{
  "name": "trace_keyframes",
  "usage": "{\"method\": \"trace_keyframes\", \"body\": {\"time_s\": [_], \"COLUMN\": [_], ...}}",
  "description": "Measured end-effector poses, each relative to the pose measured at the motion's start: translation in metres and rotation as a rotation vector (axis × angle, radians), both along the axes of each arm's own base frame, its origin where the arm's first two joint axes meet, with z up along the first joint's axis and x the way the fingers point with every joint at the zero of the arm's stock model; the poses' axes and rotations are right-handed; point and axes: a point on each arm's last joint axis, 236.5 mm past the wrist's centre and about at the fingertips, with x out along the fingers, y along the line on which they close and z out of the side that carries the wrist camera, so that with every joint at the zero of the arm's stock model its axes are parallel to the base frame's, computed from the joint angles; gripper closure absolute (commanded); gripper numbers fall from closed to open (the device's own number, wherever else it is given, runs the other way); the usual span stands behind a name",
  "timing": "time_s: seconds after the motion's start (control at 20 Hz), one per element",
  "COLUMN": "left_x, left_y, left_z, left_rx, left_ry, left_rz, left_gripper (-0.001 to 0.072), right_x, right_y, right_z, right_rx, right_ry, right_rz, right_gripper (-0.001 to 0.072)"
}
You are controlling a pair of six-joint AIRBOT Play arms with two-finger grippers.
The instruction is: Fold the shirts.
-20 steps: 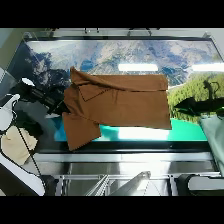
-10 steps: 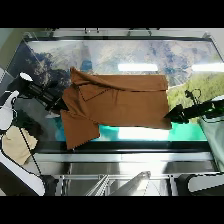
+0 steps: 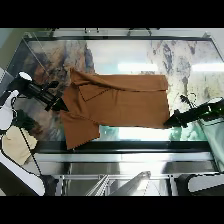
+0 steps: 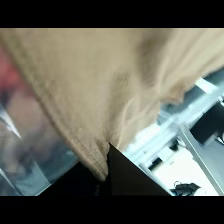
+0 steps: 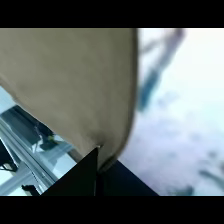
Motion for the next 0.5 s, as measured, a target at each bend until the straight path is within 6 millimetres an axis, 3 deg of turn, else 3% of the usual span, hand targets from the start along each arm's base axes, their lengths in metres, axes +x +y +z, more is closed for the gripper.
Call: {"method": "trace_keyframes", "body": {"time_s": [0.15, 0.25, 0.4, 0.5], "left_x": [0.006, 0.015, 0.022, 0.014], "left_y": [-0.023, -0.039, -0.045, -0.036], "left_z": [0.048, 0.098, 0.195, 0.285], "left_rx": [-0.199, -0.377, -0.628, -0.807], "left_ry": [-0.082, -0.211, -0.467, -0.726], "left_rz": [0.028, 0.079, 0.175, 0.236], "left_gripper": [0.0687, 0.0687, 0.0687, 0.0687], "right_x": [0.013, 0.026, 0.038, 0.032], "right_y": [0.024, 0.032, 0.030, 0.026], "right_z": [0.062, 0.126, 0.244, 0.333], "right_rx": [0.156, 0.242, 0.317, 0.321], "right_ry": [-0.113, -0.263, -0.590, -0.859], "right_rz": [-0.002, -0.021, -0.077, -0.128], "right_gripper": [0.0693, 0.0693, 0.0693, 0.0693]}}
